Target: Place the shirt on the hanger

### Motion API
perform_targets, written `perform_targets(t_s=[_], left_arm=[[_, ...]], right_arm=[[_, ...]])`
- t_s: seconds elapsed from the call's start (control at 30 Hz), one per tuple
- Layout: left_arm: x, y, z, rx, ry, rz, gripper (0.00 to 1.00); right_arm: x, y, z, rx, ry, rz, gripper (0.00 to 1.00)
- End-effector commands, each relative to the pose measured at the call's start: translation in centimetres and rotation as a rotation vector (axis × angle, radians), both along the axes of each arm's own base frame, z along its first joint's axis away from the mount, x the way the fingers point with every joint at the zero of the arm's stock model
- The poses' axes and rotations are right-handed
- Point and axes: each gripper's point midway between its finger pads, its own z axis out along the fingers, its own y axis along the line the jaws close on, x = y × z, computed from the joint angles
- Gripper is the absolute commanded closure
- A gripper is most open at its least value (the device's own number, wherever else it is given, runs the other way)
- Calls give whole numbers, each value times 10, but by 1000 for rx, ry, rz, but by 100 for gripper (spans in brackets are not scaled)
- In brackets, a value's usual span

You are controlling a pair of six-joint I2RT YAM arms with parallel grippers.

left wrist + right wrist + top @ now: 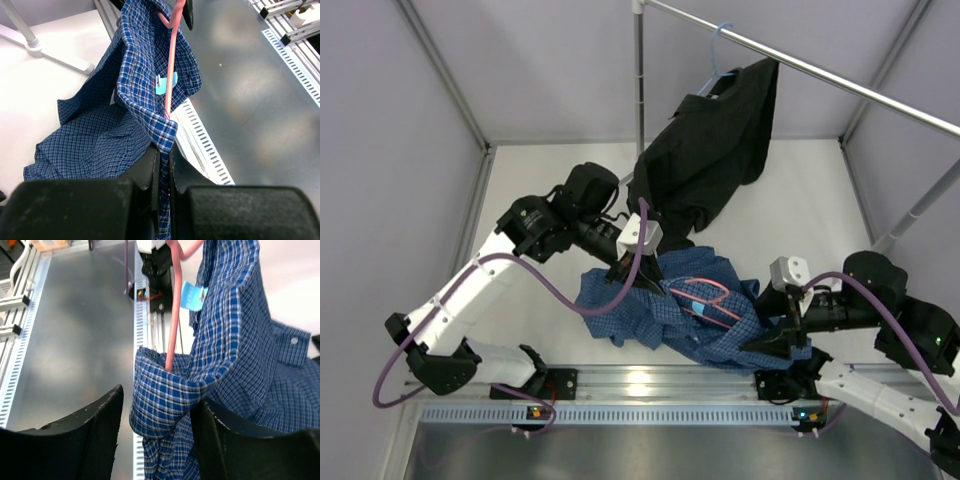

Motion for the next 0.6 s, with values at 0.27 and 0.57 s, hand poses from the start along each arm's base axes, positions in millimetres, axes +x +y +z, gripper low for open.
perform_targets(t_s=[0.27,0.57], left_arm=[[21,-18,23,-40,20,104,100],[37,-28,31,-85,36,198,100]], right_arm=[[9,7,34,173,-148,-23,57],[19,-1,32,188,-186,-107,69]])
